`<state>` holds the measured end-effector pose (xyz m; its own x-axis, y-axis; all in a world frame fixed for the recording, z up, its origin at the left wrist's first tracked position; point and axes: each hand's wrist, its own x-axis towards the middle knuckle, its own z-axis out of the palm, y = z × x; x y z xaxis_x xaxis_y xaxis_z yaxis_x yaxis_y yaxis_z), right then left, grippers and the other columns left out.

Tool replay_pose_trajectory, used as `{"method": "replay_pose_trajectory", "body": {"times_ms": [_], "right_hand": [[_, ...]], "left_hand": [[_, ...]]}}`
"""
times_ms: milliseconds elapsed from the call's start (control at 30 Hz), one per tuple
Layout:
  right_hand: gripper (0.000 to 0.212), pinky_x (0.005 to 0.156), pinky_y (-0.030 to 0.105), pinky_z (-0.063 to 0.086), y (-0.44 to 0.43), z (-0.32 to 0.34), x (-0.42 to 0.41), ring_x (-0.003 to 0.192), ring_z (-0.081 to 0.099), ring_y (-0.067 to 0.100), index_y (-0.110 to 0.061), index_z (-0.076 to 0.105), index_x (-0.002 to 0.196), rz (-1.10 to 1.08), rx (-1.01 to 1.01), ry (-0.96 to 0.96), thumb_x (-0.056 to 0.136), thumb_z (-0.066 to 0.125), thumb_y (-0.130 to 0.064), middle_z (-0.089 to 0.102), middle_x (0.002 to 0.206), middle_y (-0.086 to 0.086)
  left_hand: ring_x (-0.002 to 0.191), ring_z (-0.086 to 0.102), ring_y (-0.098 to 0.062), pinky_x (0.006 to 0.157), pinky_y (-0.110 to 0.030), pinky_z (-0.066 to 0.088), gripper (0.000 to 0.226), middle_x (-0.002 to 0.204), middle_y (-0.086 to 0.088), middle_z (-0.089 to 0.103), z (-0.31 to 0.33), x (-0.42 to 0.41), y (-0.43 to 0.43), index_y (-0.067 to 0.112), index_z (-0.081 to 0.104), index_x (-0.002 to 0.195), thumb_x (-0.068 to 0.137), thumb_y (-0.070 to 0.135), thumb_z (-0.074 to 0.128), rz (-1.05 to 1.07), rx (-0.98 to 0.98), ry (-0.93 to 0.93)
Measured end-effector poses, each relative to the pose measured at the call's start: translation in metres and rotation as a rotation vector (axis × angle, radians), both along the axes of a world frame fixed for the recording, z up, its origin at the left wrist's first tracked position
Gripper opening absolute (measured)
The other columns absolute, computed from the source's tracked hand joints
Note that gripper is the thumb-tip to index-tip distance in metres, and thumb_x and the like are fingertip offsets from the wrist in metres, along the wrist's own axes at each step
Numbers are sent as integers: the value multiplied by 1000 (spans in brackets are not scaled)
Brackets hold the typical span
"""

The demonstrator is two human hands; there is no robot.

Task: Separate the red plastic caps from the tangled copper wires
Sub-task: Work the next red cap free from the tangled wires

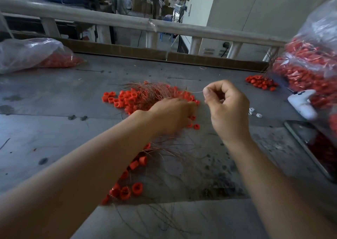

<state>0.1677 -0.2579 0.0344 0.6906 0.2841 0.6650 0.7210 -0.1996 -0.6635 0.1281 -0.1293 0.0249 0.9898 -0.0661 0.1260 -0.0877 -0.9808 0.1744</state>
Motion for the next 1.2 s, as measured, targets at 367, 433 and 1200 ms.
{"method": "replay_pose_trajectory", "body": {"times_ms": [367, 433, 1200], "right_hand": [[27, 62, 29, 41, -17, 17, 23, 52, 55, -1, -26, 47, 68, -143, 342, 232, 89, 52, -10, 51, 63, -10], [25, 59, 24, 40, -19, 19, 25, 50, 54, -3, -23, 49, 68, -128, 367, 286, 89, 52, -10, 52, 64, -9], [21, 48, 15, 42, 1, 15, -22, 56, 55, 3, -16, 57, 71, 411, 327, 561, 89, 54, -6, 59, 56, -12]], "left_hand": [[78, 50, -15, 69, -27, 40, 10, 72, 13, 46, -4, -4, 31, 19, 49, 85, 89, 22, 58, 154, -188, 1], [78, 49, -9, 65, -19, 38, 9, 78, 15, 49, 2, -10, 29, 21, 53, 88, 87, 24, 61, 129, -257, -44], [63, 64, -12, 67, -27, 56, 6, 71, -4, 61, 15, -92, 9, 9, 62, 76, 77, 13, 58, -38, -1954, -161]]}}
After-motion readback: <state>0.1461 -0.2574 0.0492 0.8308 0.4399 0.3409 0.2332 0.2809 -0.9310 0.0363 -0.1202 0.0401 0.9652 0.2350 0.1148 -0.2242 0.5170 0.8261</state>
